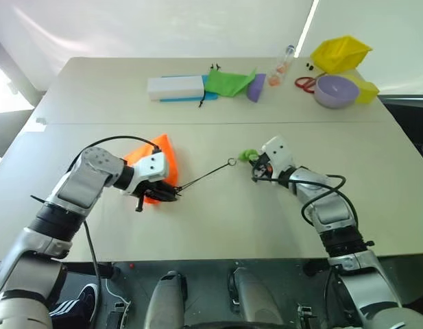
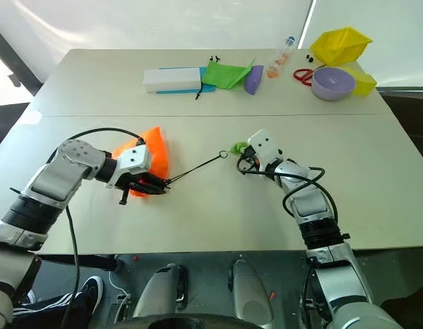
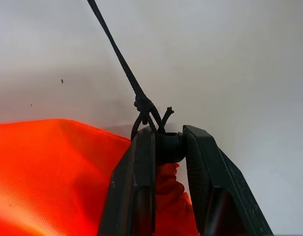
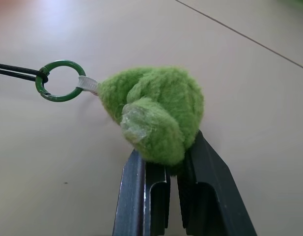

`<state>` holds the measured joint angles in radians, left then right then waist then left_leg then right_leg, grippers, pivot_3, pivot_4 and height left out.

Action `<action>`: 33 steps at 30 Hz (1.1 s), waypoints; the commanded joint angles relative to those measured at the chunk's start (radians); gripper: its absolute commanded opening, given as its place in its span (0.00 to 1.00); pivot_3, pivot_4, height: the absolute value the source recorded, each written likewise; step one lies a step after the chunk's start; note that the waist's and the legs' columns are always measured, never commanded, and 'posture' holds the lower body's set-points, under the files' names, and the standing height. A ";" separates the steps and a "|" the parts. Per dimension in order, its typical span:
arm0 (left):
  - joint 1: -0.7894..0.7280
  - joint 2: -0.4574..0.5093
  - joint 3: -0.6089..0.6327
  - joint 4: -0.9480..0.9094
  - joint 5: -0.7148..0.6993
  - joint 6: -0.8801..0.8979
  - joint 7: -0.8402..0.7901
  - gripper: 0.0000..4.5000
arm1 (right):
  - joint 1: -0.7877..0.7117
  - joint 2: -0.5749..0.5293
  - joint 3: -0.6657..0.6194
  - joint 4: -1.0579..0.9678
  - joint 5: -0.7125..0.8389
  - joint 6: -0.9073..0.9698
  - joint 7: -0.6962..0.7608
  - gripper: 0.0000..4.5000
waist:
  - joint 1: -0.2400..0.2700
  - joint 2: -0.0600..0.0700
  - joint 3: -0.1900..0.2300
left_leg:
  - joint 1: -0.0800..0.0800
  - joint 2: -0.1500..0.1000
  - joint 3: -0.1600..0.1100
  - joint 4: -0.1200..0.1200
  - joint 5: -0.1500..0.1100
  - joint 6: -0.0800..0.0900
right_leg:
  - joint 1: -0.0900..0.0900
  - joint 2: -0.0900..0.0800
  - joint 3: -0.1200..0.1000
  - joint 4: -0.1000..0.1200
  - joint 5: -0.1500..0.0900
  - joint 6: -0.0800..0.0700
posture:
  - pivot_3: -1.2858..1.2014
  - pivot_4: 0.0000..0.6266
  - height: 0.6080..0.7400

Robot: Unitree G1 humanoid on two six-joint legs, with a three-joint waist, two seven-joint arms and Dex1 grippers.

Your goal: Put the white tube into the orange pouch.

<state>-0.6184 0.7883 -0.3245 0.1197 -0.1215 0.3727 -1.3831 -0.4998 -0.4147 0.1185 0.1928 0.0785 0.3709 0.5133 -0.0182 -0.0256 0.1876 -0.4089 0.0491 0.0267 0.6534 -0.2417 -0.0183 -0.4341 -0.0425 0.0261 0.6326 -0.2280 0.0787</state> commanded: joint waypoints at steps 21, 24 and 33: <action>-0.006 -0.096 0.181 0.022 -0.199 0.060 0.036 1.00 | 0.075 -0.056 -0.019 -0.218 0.088 0.103 0.152 0.98 | 0.001 0.000 0.000 | 0.001 0.000 0.000 0.000 0.000 0.000 | 0.000 0.000 0.000 0.001 0.000 0.000 | 0.52 0.24 1.00; -0.021 -0.087 0.197 0.064 -0.184 0.021 0.040 1.00 | 0.077 -0.079 -0.023 -0.219 0.075 0.085 0.158 0.98 | 0.002 0.000 0.000 | 0.001 0.000 0.000 0.000 0.000 0.000 | 0.000 0.000 0.000 0.001 0.000 0.000 | 0.52 0.24 1.00; -0.094 -0.121 0.362 0.218 -0.221 -0.079 0.151 1.00 | 0.106 -0.112 -0.161 -0.323 0.232 0.032 0.258 0.98 | 0.002 0.000 0.000 | 0.000 0.000 0.000 0.000 0.000 0.000 | 0.000 0.000 0.000 0.000 0.001 0.002 | 0.52 0.24 1.00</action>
<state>-0.7079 0.6633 -0.0035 0.3224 -0.3313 0.3163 -1.2509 -0.3874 -0.5205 -0.0024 -0.0873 0.2779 0.4315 0.7578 -0.0165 -0.0255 0.1876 -0.4083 0.0490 0.0268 0.6537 -0.2417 -0.0183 -0.4334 -0.0424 0.0260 0.6324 -0.2273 0.0802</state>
